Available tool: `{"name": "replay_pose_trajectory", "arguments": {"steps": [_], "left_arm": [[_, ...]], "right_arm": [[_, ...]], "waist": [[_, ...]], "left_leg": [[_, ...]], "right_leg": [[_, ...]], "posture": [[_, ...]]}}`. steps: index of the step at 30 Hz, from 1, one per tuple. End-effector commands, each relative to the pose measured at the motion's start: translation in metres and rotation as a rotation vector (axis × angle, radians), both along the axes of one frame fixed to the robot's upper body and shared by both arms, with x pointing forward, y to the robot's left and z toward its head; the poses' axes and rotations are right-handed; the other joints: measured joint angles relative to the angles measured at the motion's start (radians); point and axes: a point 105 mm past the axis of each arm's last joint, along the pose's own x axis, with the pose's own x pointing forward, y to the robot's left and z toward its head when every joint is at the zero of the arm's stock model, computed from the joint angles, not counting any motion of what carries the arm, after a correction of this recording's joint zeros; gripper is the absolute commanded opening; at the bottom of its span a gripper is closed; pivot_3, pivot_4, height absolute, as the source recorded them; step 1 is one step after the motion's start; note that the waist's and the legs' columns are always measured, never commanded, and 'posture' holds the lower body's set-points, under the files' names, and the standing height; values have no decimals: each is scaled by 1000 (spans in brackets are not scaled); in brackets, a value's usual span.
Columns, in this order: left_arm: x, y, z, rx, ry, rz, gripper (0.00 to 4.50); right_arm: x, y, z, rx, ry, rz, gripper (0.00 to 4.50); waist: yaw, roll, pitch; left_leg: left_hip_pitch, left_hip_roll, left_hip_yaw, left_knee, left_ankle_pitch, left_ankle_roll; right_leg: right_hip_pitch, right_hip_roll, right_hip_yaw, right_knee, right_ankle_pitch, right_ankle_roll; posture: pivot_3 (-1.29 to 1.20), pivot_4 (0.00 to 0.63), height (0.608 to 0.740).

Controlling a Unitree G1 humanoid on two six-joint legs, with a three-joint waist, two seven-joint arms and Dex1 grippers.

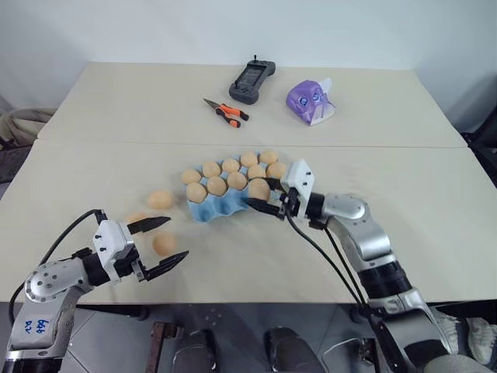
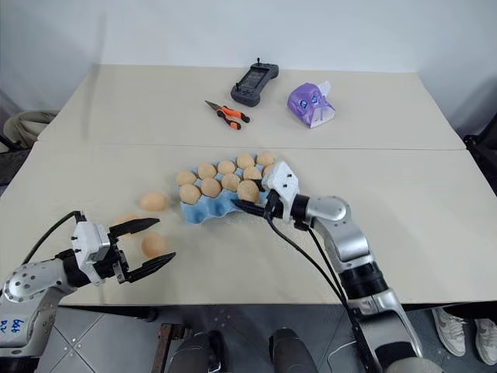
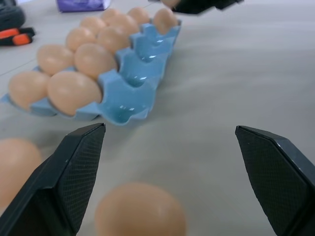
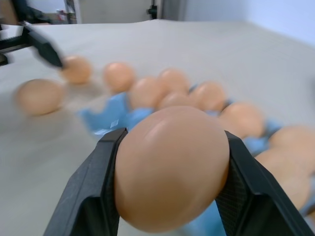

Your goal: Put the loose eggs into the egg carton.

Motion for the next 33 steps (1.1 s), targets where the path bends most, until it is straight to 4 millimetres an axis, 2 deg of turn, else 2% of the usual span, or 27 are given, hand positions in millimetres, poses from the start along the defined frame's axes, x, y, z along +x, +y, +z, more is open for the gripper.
{"name": "replay_pose_trajectory", "arguments": {"steps": [1,4,5,6,10,14,17,21,25,29,33], "left_arm": [[-3,-1,13,3,-62,16,4500],[-4,1,14,0,-69,40,4500],[-5,2,15,-2,-72,47,4500],[-5,2,15,-5,-73,54,4500],[-8,6,16,-19,-76,85,4500],[-12,12,18,-31,-80,131,4500],[-16,27,20,-49,-88,223,4500],[-26,49,20,-67,-92,357,4500],[-51,67,1,-48,-22,477,4500],[-64,70,-7,-38,20,467,4500],[-65,62,-10,-53,51,421,4500]], "right_arm": [[17,-14,1,0,-43,-69,2036],[23,-20,-2,-2,-37,-72,2036],[24,-21,-3,-2,-38,-71,2745],[24,-22,-3,-4,-41,-68,2976],[14,-18,7,34,-78,6,4451],[-7,-26,16,75,-89,105,4486],[-29,-52,11,57,-51,173,4486],[-49,-85,-1,-40,-24,184,4486],[-75,-110,-16,-110,15,223,4486],[-82,-118,-28,-148,21,216,4486],[-79,-119,-33,-154,8,197,4486]], "waist": [[0,0,0],[1,0,0],[0,0,0],[-1,0,0],[-13,0,0],[-19,0,0],[-11,0,0],[-2,0,0],[-8,0,0],[-14,-1,0],[-16,-1,0]], "left_leg": [[0,0,0,0,0,0],[0,0,0,0,0,1],[0,0,0,0,0,1],[0,0,1,0,0,1],[0,0,0,0,0,0],[0,1,0,-1,0,0],[-1,2,-1,-1,-1,0],[-1,0,0,-1,-2,2],[0,1,-1,-1,-3,2],[1,1,-2,-1,-4,1],[4,1,-10,-1,-8,-2]], "right_leg": [[0,0,0,0,0,0],[0,0,0,-1,0,0],[0,0,0,-1,0,0],[0,0,0,-1,0,0],[0,0,0,-1,0,0],[0,0,0,-1,0,0],[1,0,0,-3,0,0],[3,-2,0,-6,0,0],[5,-2,0,-7,0,0],[7,0,0,-9,0,0],[17,-2,-1,-15,1,-2]], "posture": [[0,150,740],[0,150,740],[0,150,740],[0,150,740],[0,150,740],[0,150,740],[0,150,740],[0,150,740],[0,150,740],[0,150,740],[0,150,740]]}}
